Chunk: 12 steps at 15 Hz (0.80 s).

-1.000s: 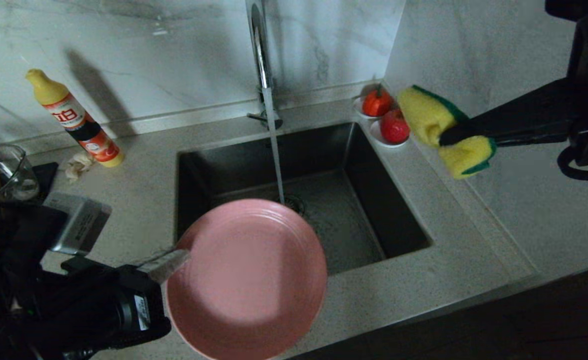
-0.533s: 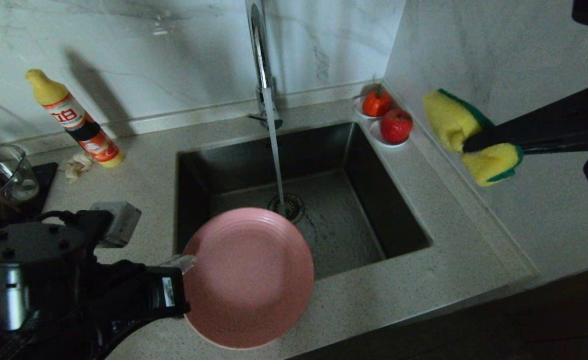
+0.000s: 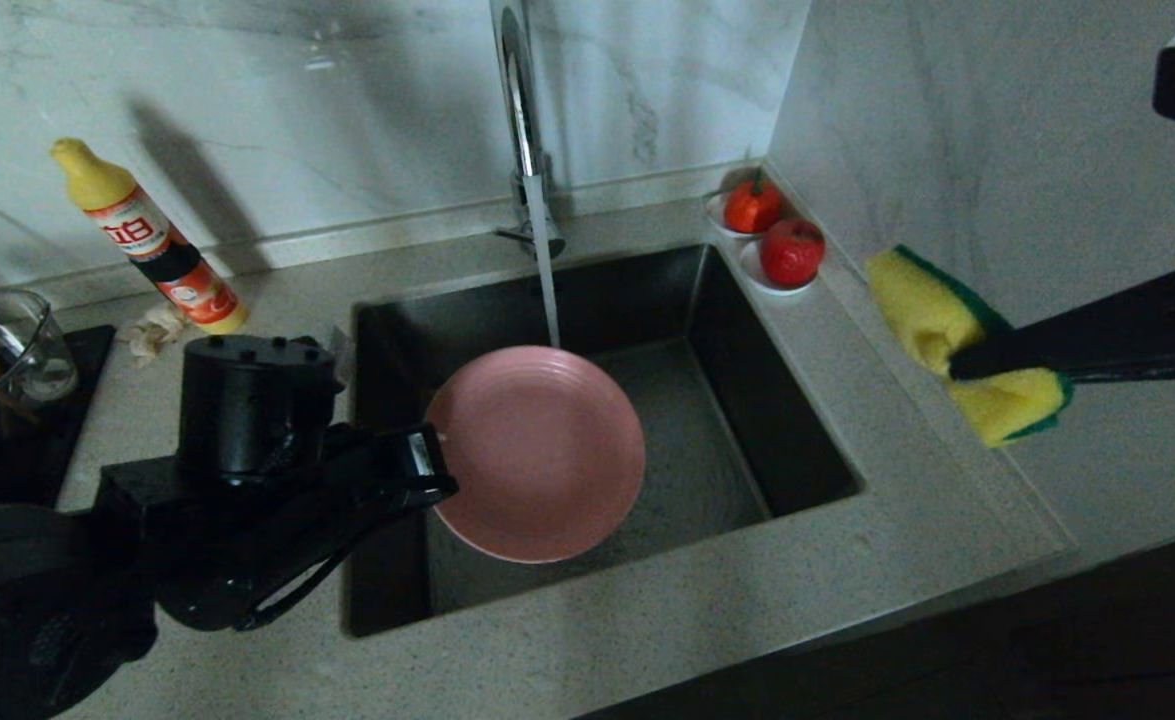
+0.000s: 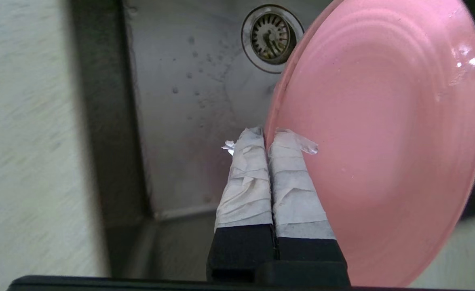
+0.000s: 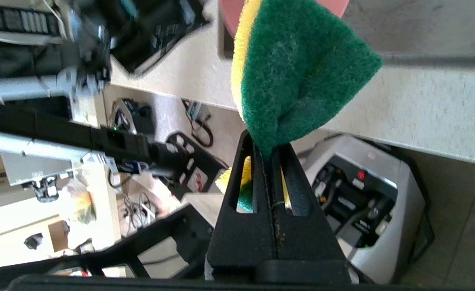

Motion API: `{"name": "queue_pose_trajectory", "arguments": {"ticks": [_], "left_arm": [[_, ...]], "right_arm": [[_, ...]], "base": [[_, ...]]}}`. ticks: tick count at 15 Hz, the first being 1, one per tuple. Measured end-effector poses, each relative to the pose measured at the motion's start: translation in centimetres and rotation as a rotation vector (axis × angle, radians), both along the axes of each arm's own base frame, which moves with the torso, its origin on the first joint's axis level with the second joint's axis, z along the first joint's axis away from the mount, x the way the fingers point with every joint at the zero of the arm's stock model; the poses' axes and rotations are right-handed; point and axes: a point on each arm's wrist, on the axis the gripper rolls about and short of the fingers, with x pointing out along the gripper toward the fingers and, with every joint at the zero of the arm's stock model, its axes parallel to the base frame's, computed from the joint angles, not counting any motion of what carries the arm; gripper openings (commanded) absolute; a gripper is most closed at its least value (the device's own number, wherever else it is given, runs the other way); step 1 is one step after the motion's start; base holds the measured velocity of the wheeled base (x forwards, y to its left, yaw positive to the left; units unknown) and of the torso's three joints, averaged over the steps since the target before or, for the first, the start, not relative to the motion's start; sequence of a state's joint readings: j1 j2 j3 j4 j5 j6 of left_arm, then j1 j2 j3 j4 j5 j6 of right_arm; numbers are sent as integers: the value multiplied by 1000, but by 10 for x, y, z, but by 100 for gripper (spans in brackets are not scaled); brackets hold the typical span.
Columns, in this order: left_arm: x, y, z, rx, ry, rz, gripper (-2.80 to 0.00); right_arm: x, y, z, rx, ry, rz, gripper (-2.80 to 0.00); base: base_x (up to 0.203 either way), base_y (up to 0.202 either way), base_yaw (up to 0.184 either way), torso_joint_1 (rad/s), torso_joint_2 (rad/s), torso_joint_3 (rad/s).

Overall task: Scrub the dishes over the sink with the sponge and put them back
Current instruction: Rinse the plate

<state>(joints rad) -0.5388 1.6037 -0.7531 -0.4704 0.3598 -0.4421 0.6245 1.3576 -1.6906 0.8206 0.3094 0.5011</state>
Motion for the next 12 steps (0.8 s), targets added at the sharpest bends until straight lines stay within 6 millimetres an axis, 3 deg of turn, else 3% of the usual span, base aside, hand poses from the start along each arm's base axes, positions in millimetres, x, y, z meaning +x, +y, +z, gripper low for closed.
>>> {"name": "queue_pose_trajectory", "arguments": {"ticks": [8, 12], "left_arm": [[58, -17, -14, -86, 29, 82, -280], [72, -21, -11, -148, 15, 105, -280]], "right_arm": [[3, -4, -11, 2, 29, 9, -280], [3, -3, -16, 25, 8, 34, -280]], "base": [[0, 0, 0, 0, 0, 0], [0, 0, 0, 0, 0, 0]]}}
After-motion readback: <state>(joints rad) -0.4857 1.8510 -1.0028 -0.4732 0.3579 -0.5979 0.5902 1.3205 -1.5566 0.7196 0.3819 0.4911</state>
